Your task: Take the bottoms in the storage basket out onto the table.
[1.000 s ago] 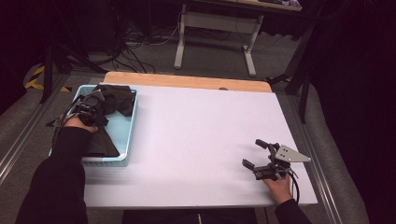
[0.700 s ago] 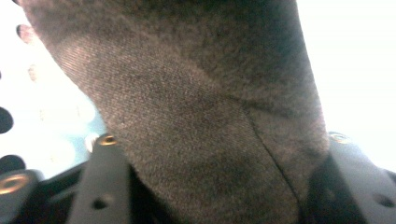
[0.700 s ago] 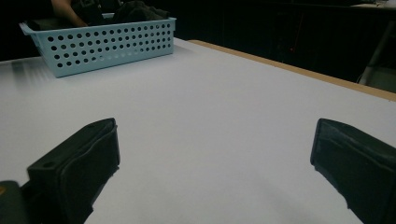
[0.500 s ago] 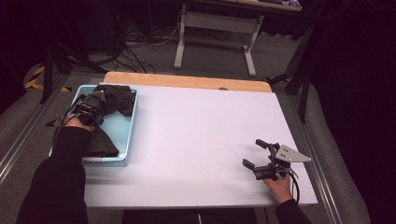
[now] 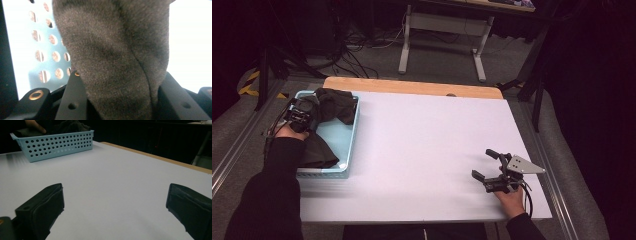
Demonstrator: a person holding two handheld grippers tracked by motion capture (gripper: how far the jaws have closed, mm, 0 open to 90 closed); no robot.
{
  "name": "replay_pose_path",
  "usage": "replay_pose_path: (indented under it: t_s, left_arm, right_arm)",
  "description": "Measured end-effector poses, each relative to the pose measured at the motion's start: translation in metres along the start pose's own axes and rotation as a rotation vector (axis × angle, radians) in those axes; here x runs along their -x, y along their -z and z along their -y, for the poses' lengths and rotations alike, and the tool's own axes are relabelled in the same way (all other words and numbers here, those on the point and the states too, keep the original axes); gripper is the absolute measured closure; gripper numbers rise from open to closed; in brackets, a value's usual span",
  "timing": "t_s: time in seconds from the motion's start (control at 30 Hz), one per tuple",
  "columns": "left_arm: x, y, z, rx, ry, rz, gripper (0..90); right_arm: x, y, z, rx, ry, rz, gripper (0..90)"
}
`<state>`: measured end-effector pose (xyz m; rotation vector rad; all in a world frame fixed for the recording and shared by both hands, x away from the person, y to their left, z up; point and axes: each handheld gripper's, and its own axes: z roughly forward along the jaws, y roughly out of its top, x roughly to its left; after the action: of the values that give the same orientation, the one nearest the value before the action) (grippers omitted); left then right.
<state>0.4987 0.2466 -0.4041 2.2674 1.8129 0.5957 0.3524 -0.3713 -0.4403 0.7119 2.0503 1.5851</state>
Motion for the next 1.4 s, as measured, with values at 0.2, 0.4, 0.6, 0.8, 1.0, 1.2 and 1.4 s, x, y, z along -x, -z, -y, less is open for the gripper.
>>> replay_pose_path:
  t_s: [0.2, 0.4, 0.6, 0.8, 1.0, 1.2, 1.4]
  left_arm:
    - [-0.004, 0.017, 0.006, 0.089, 0.027, -0.018, 67.2]
    - [-0.009, 0.035, 0.012, 0.192, 0.046, -0.017, 67.2]
    - [-0.012, 0.052, 0.021, 0.295, 0.038, 0.000, 67.1]
    - [-0.013, 0.064, 0.028, 0.381, 0.034, 0.012, 66.9]
    - [-0.015, 0.070, 0.034, 0.475, 0.045, 0.032, 67.0]
    - [-0.018, 0.080, 0.039, 0.574, 0.068, 0.076, 67.0]
    - [-0.019, 0.091, 0.041, 0.639, 0.072, 0.112, 67.0]
  right_arm:
    - [0.000, 0.000, 0.000, -0.002, 0.001, -0.001, 2.5]
    - [0.000, 0.000, 0.000, -0.004, 0.003, 0.000, 2.5]
    - [0.000, 0.000, 0.000, -0.003, 0.002, 0.000, 2.5]
    - [0.000, 0.000, 0.000, -0.003, 0.003, 0.000, 2.5]
    - [0.000, 0.000, 0.000, -0.003, 0.003, -0.001, 2.5]
    - [0.000, 0.000, 0.000, -0.002, 0.003, 0.000, 2.5]
    - [0.000, 0.000, 0.000, -0.002, 0.002, 0.001, 2.5]
